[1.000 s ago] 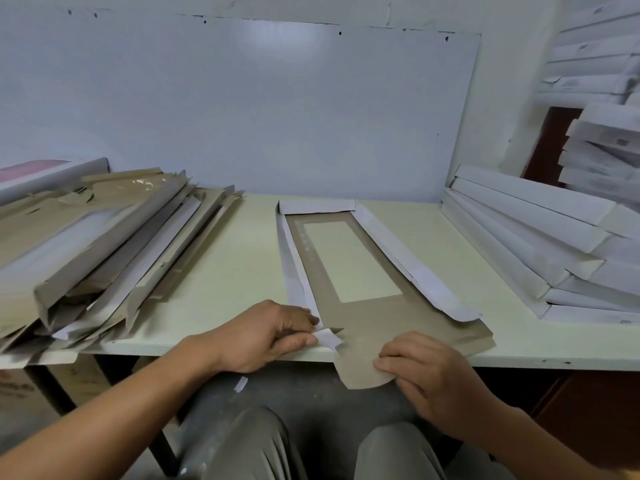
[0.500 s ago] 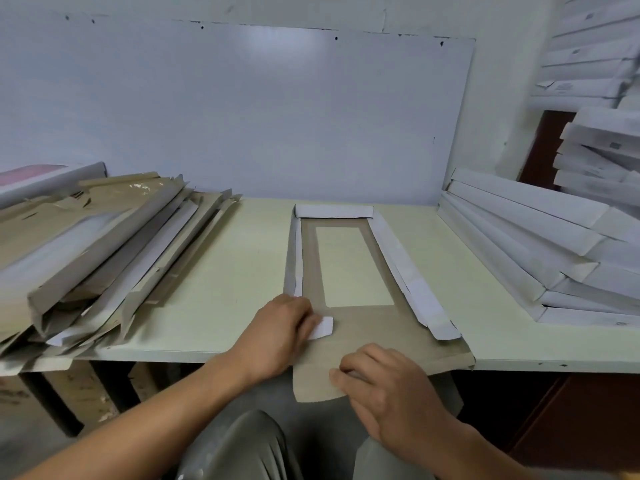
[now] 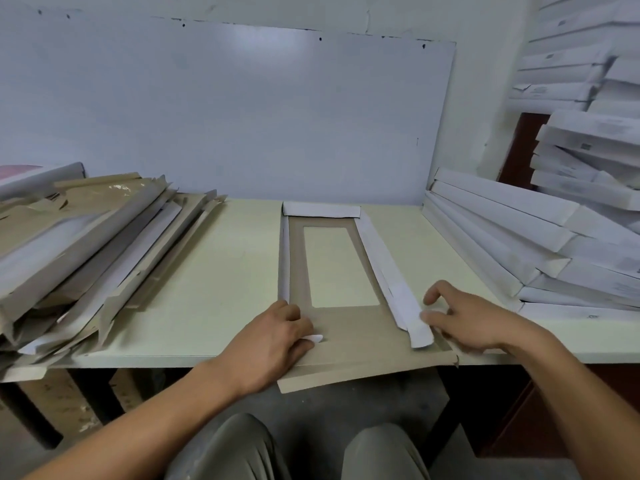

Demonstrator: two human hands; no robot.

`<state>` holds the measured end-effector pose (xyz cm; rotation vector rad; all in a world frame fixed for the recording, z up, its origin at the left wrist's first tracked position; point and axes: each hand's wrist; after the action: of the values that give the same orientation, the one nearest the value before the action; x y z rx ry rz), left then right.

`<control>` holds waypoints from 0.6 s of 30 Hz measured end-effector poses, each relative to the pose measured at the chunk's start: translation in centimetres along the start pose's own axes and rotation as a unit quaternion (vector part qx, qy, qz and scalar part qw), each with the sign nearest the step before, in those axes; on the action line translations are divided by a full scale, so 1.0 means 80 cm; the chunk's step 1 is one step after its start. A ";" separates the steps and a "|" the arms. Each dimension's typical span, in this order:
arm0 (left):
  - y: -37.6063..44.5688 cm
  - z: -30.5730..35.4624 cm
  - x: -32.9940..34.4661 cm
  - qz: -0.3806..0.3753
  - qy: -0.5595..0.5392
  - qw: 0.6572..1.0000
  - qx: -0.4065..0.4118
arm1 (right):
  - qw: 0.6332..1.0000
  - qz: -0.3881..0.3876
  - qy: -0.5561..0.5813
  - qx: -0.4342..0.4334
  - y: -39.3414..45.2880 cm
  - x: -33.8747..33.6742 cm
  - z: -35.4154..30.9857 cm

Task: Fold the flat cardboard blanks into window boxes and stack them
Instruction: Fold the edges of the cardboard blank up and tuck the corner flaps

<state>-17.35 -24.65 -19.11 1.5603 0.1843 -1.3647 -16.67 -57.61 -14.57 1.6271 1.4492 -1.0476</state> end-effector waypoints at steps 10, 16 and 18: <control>-0.002 -0.004 -0.006 -0.021 -0.015 0.999 -0.032 | 0.999 -0.029 -0.028 -0.032 0.008 -0.003 -0.003; -0.004 -0.002 -0.009 -0.004 -0.035 0.999 -0.006 | 0.980 -0.049 0.193 0.025 0.014 0.008 -0.006; -0.004 -0.004 -0.015 -0.001 -0.046 0.999 -0.010 | 0.966 -0.094 0.238 0.045 0.016 0.006 -0.008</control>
<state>-17.83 -23.69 -18.35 1.4767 0.1432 -1.4292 -15.29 -57.02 -14.74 1.9268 1.9230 -0.8660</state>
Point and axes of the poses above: each hand's wrist, its own y-axis towards the middle knuckle, its own x-axis out of the palm, z = x × y, and after that the axes turned 14 degrees about z, right-handed
